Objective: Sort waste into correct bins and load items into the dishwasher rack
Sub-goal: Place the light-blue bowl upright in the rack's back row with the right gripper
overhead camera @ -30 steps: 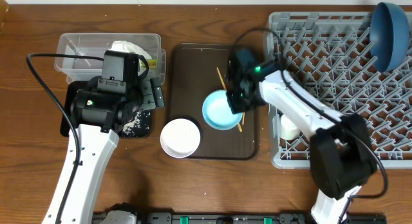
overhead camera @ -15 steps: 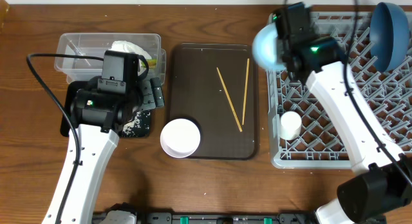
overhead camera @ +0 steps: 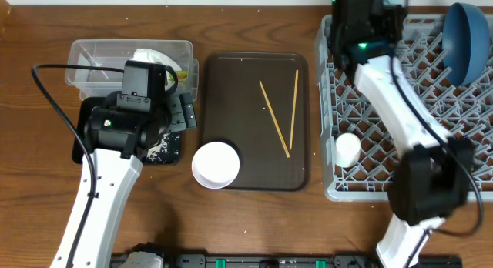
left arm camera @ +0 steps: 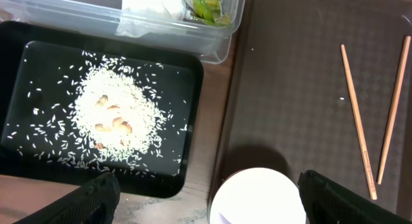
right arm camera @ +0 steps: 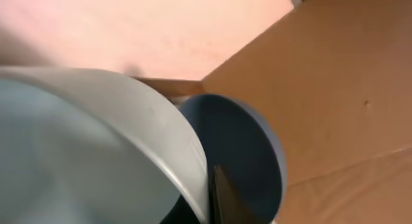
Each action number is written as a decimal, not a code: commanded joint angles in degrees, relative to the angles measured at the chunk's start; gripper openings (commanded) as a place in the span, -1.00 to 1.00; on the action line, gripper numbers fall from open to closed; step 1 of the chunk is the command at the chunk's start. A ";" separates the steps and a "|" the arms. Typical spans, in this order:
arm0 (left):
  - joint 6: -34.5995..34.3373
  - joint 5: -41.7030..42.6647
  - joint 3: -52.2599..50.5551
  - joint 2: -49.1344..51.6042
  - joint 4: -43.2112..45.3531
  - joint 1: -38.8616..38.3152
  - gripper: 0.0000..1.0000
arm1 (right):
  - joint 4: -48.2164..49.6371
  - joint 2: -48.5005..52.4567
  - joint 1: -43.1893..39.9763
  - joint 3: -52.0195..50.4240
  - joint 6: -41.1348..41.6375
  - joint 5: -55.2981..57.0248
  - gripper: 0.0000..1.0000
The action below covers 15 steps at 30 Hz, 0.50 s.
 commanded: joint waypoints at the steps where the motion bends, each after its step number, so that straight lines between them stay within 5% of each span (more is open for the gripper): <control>1: 0.07 -0.46 0.68 -0.37 -0.13 0.22 0.82 | 3.21 3.82 -0.04 0.37 -10.40 5.99 -0.98; 15: 0.07 -0.46 0.68 -0.37 -0.13 0.22 0.82 | 3.80 11.41 0.46 0.37 -10.10 3.52 -0.98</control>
